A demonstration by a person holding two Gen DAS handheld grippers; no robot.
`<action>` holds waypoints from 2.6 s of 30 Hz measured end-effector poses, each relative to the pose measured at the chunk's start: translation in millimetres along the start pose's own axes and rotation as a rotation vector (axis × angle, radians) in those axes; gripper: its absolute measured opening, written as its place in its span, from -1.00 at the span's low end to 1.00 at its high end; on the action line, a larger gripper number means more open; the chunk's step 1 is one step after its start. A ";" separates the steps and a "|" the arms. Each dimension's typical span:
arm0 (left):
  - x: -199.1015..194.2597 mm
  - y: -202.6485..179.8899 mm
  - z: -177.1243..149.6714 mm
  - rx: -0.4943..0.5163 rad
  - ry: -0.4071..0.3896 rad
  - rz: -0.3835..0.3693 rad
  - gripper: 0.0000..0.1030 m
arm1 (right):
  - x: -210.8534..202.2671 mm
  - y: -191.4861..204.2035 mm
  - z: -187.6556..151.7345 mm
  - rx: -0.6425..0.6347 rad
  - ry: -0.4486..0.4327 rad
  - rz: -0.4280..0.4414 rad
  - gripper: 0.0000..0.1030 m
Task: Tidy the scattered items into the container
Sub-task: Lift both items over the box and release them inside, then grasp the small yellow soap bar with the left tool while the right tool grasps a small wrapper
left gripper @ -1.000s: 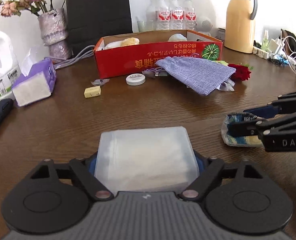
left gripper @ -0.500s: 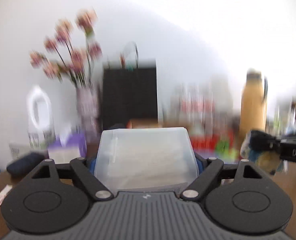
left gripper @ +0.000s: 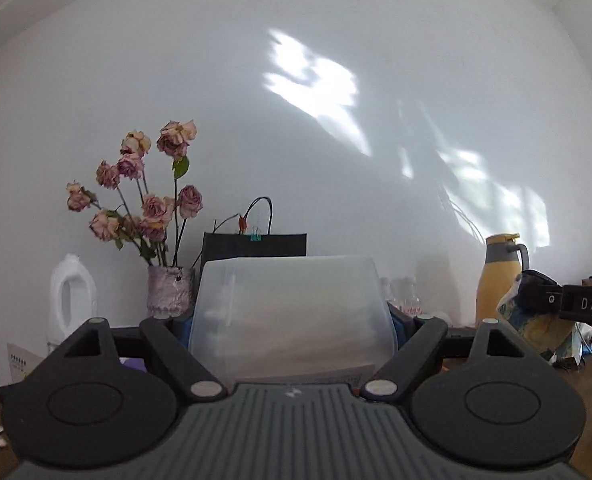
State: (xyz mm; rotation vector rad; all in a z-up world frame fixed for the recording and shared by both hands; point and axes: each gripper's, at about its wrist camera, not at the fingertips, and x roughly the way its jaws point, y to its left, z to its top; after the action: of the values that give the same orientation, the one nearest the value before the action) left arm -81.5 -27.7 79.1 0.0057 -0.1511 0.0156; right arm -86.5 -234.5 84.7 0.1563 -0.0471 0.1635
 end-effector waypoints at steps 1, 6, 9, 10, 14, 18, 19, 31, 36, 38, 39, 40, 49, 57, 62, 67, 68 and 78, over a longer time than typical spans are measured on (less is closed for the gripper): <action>19.2 0.6 2.2 0.001 -0.013 0.004 0.64 | 14.2 1.6 5.2 0.013 -0.009 0.008 -0.83; 125.9 7.5 11.0 -0.012 -0.022 0.031 0.64 | 107.0 -8.8 30.1 -0.012 -0.039 0.004 -0.83; 184.3 16.7 13.7 -0.044 0.021 0.079 0.64 | 167.6 -22.7 42.0 -0.015 -0.027 -0.023 -0.83; 198.6 20.4 13.0 -0.061 0.032 0.085 0.64 | 184.6 -27.2 44.7 -0.013 -0.025 -0.033 -0.83; 246.1 26.4 13.4 -0.065 0.090 0.065 0.64 | 234.7 -36.8 50.4 -0.032 -0.023 -0.057 -0.83; 302.6 29.5 9.7 -0.092 0.338 0.051 0.64 | 291.1 -45.6 56.4 -0.051 0.157 -0.051 -0.83; 319.6 28.6 3.3 -0.077 0.448 0.056 0.64 | 313.1 -50.0 57.3 -0.032 0.275 -0.031 -0.83; 397.6 35.1 -76.7 0.018 0.927 0.015 0.63 | 451.7 -29.4 -47.7 0.117 0.920 0.015 -0.82; 420.0 32.0 -89.6 -0.027 1.031 -0.017 0.41 | 465.5 -27.7 -63.8 0.065 0.953 -0.046 -0.71; 418.3 25.5 -90.7 0.013 1.002 -0.027 0.60 | 465.7 -32.5 -63.7 0.083 0.957 -0.046 -0.48; 418.5 24.4 -90.9 0.028 0.991 -0.020 0.70 | 464.0 -34.7 -61.8 0.092 0.953 -0.040 -0.31; 418.5 24.3 -91.1 0.022 0.991 -0.009 0.85 | 462.3 -36.0 -59.2 0.094 0.949 -0.035 -0.24; 417.5 27.4 -56.6 -0.015 0.995 0.000 0.98 | 453.4 -48.2 -22.9 0.133 0.913 -0.054 0.19; 376.5 28.5 -22.6 -0.021 0.890 0.023 1.00 | 410.8 -43.9 8.6 0.088 0.872 -0.062 0.36; 304.7 30.9 -4.4 -0.048 0.519 -0.008 1.00 | 343.4 -28.3 25.5 -0.012 0.586 0.017 0.41; 256.5 31.4 -5.3 -0.097 0.356 -0.026 1.00 | 274.1 -15.9 17.8 -0.146 0.213 0.014 0.64; 251.9 30.3 -4.3 -0.094 0.350 -0.027 1.00 | 269.4 -14.7 16.5 -0.149 0.204 0.011 0.64; 154.6 25.8 19.6 -0.007 0.201 0.015 1.00 | 195.9 -5.2 35.6 -0.088 0.117 0.001 0.69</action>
State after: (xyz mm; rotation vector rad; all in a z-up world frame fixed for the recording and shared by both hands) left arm 67.9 0.3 121.8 -0.0041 0.0494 0.0305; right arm 106.2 -214.2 130.7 0.0584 0.0624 0.1709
